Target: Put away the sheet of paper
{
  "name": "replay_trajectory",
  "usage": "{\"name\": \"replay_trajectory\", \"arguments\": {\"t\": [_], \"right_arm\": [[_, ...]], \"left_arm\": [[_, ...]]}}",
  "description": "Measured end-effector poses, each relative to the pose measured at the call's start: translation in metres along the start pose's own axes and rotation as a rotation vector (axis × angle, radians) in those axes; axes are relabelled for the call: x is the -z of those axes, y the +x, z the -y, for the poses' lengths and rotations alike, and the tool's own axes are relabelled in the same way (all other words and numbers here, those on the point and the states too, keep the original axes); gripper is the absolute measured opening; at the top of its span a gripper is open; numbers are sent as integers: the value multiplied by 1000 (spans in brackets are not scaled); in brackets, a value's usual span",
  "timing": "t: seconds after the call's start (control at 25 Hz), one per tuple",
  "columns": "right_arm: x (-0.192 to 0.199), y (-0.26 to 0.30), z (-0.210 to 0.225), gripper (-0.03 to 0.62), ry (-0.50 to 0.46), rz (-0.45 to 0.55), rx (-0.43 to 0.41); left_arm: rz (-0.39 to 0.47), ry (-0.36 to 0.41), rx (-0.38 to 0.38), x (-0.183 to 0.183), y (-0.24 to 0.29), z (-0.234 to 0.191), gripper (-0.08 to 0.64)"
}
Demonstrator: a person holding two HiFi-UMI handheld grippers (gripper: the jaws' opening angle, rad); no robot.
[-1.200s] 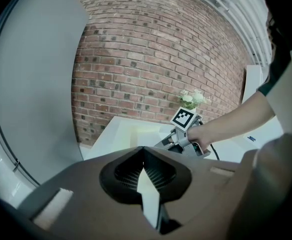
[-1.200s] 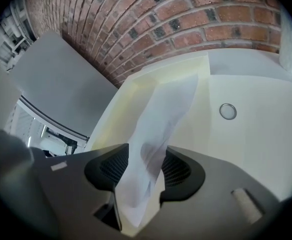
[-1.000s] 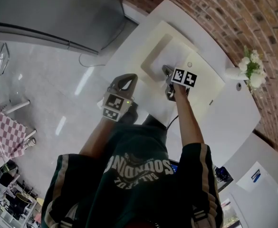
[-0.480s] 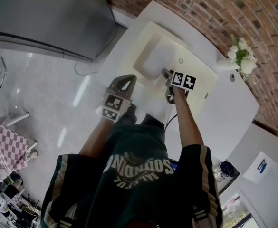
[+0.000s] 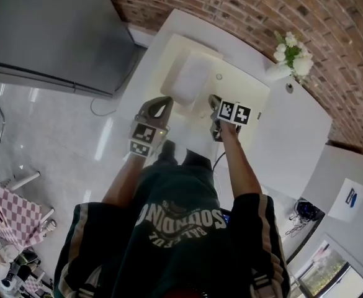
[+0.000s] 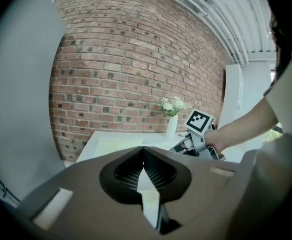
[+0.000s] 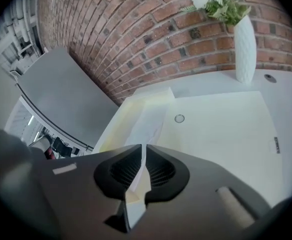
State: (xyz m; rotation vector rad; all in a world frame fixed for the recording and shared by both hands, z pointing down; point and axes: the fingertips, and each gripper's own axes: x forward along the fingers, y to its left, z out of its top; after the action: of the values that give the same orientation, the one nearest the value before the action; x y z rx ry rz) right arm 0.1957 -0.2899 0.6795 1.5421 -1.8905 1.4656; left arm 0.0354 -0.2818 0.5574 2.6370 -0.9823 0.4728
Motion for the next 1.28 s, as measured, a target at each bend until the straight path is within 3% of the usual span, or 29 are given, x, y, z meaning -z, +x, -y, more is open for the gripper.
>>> {"name": "replay_trajectory", "arguments": {"t": [0.08, 0.6, 0.88, 1.04, 1.28], "right_arm": [[-3, -13, -2, 4, -29, 40, 20], [-42, -105, -33, 0, -234, 387, 102], [-52, -151, -70, 0, -328, 526, 92], [-59, -173, -89, 0, -379, 585, 89], [-57, -183, -96, 0, -379, 607, 83]], "left_arm": [[7, 6, 14, -4, 2, 4, 9], [39, 65, 117, -25, 14, 34, 9], [47, 87, 147, -29, 14, 41, 9], [54, 93, 157, -30, 15, 44, 9], [57, 103, 164, -33, 12, 48, 9]]}}
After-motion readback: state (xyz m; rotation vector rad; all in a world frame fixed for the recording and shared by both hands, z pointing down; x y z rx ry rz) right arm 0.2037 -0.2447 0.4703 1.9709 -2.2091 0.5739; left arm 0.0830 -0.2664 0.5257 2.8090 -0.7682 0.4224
